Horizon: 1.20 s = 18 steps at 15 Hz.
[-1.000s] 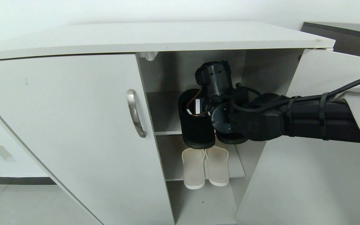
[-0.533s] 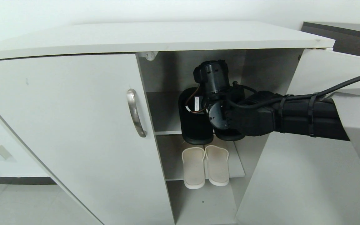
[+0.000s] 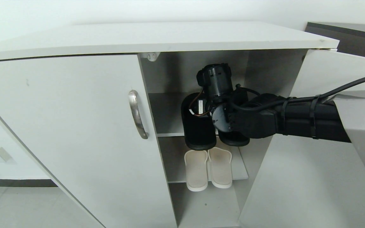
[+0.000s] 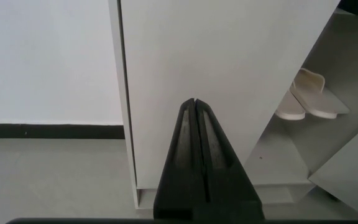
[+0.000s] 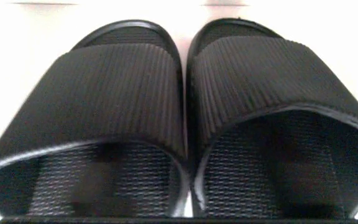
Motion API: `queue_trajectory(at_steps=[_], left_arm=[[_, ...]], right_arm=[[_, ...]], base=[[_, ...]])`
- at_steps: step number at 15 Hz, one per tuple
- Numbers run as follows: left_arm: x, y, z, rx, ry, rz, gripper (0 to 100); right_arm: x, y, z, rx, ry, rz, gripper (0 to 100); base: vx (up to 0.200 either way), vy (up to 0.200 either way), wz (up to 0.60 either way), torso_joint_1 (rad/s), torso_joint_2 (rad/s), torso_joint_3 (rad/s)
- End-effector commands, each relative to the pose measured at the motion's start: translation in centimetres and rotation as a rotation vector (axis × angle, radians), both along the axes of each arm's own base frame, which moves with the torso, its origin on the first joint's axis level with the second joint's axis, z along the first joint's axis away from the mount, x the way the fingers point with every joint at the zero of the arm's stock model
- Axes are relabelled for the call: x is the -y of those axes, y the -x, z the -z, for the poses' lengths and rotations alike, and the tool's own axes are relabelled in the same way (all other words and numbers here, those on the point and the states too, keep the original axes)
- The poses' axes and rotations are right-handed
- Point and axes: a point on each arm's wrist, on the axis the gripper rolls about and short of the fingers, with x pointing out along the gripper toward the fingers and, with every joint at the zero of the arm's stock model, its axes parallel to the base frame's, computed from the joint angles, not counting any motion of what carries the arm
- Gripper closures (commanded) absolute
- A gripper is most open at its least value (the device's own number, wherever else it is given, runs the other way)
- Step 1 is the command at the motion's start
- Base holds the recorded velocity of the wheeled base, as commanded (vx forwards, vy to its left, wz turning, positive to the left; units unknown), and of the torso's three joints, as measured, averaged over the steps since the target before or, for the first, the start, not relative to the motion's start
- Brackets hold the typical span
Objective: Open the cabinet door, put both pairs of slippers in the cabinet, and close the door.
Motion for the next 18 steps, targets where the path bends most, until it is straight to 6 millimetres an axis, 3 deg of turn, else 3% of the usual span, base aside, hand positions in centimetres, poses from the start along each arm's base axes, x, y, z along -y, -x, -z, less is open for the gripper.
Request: queue_trajectory(at_steps=[1, 7, 11, 14, 16, 17, 18], left_arm=[[0.0, 0.0, 0.0, -0.001, 0.0, 0.001, 100], [0.0, 0.0, 0.0, -0.003, 0.0, -0.001, 100], [0.0, 0.0, 0.0, -0.001, 0.0, -0.001, 100], [0.0, 0.0, 0.0, -0.001, 0.0, 0.001, 100], [0.0, 0.0, 0.0, -0.001, 0.0, 0.001, 100], [0.0, 0.0, 0.0, -0.001, 0.0, 0.001, 100], [0.0, 0.0, 0.0, -0.001, 0.0, 0.001, 100]], right_arm=[[0.2, 0.6, -0.4, -0.001, 0.0, -0.007, 0], [0.8, 4.1, -1.6, -0.011, 0.013, -0.045, 0], [2.2, 9.0, -1.8, -0.047, 0.01, -0.107, 0], [5.0, 13.5, -2.4, -0.068, -0.027, -0.203, 0], [6.5, 15.4, -2.4, -0.057, -0.062, -0.288, 0], [7.7, 16.2, -1.8, -0.058, -0.074, -0.327, 100], [8.2, 16.8, -1.0, -0.064, -0.063, -0.353, 100]], base=[[0.0, 0.0, 0.0, 0.0, 0.0, 0.0], [0.0, 0.0, 0.0, 0.0, 0.0, 0.0], [0.0, 0.0, 0.0, 0.0, 0.0, 0.0], [0.0, 0.0, 0.0, 0.0, 0.0, 0.0], [0.0, 0.0, 0.0, 0.0, 0.0, 0.0], [0.0, 0.0, 0.0, 0.0, 0.0, 0.0], [0.0, 0.0, 0.0, 0.0, 0.0, 0.0]])
